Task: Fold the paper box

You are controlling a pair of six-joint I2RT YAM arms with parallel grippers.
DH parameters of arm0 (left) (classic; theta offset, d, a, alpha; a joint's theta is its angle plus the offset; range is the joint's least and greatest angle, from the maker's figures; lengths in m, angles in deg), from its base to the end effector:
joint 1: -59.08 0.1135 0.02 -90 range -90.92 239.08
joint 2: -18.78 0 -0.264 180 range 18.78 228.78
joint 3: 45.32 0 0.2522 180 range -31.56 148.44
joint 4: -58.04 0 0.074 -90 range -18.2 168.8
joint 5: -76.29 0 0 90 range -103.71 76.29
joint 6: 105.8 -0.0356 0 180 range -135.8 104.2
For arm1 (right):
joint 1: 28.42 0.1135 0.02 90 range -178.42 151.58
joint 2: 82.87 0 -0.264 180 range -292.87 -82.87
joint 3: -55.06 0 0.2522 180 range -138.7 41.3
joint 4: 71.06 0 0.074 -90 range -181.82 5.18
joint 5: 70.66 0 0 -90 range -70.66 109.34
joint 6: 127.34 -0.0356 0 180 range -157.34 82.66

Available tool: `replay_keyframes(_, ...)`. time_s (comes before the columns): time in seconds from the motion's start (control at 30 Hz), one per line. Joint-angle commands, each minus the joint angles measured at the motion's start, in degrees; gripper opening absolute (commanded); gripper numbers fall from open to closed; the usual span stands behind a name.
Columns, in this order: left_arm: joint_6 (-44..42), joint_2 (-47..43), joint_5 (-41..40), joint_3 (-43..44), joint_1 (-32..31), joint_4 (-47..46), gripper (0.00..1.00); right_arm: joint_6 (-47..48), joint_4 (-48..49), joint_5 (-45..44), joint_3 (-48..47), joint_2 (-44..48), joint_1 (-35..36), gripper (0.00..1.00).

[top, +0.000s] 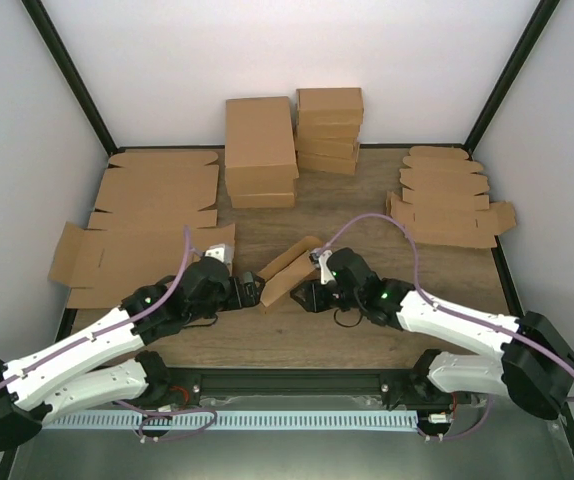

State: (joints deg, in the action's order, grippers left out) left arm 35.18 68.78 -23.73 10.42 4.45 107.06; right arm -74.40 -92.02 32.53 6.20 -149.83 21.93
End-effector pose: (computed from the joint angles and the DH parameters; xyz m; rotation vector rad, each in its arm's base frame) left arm 0.1096 -0.1437 0.2662 -0.0145 2.4261 -0.7056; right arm 0.1474 0.1906 0.2096 -0.4189 2.4259 1.0145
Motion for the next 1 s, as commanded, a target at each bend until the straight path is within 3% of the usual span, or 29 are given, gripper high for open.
replay_keyframes(0.0,4.3,-0.2,1.0,1.2,0.1,1.6,1.00,4.7,-4.2,-4.8,-2.9,2.4,0.3,0.38)
replay_keyframes(0.17,7.0,0.5,4.7,-1.8,0.1,-3.0,0.97,9.3,-3.2,7.7,-3.6,4.0,-10.3,0.41)
replay_keyframes(0.27,7.6,1.9,5.5,-2.6,0.1,-4.7,0.94,13.9,-5.6,5.7,-6.1,4.4,-12.7,0.42)
replay_keyframes(0.47,10.7,3.3,2.8,-3.9,0.1,-5.5,0.89,23.9,-9.9,-6.5,-12.0,1.0,-14.8,0.41)
replay_keyframes(0.57,11.7,3.2,3.1,-5.5,0.1,-7.8,0.87,26.7,-11.2,-5.0,-15.7,-1.9,-17.6,0.43)
replay_keyframes(0.67,12.3,3.3,3.2,-6.6,0.1,-9.3,0.83,30.7,-12.5,-5.2,-19.5,-4.9,-17.7,0.51)
replay_keyframes(0.97,13.9,4.6,4.4,-9.6,0.1,-14.8,0.68,45.5,-13.6,2.8,-25.3,-13.0,-17.9,0.53)
